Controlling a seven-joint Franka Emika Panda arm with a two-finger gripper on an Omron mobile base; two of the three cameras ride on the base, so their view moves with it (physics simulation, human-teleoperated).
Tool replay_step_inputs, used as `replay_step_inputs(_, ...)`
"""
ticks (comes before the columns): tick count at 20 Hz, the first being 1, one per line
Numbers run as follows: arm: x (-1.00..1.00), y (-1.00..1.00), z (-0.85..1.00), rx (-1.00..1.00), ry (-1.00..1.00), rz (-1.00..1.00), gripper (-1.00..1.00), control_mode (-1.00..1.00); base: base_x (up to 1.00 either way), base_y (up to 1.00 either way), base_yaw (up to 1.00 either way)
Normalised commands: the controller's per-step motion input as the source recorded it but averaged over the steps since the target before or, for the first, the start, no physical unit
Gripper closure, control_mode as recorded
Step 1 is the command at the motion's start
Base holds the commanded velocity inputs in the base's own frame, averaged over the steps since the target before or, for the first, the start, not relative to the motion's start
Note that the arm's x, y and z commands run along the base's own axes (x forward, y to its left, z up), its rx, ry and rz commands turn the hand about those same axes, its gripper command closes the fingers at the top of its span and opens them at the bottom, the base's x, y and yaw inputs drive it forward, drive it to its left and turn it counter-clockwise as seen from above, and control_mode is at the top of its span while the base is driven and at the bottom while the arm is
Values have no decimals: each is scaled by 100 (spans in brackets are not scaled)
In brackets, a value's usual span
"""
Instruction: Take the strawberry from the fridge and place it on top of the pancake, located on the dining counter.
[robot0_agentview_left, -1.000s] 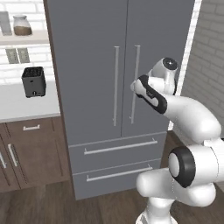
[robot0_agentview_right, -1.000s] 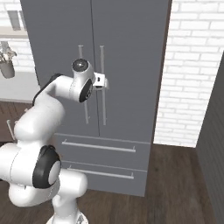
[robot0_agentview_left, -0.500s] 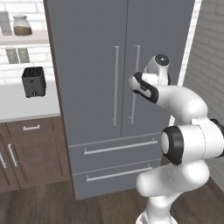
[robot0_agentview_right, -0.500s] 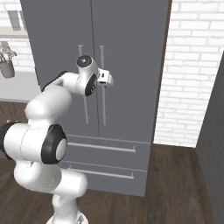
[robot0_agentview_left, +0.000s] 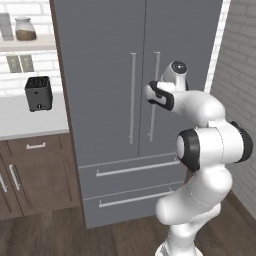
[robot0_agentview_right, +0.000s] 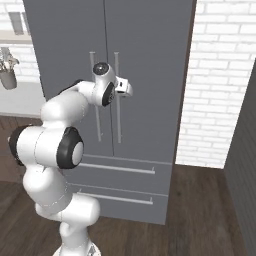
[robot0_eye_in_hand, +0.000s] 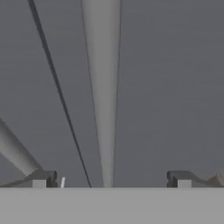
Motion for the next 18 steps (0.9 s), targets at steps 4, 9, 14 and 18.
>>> replay_step_inputs(4,50,0,-9,0,0,0,-100,-100,0,0,0)
replay_step_inputs(9,44,0,-21,0,0,0,-100,-100,0,0,0)
replay_step_inputs(14,44,0,-31,0,0,0,-100,-100,0,0,0)
replay_step_inputs(18,58,0,-7,0,0,0,-100,-100,0,0,0)
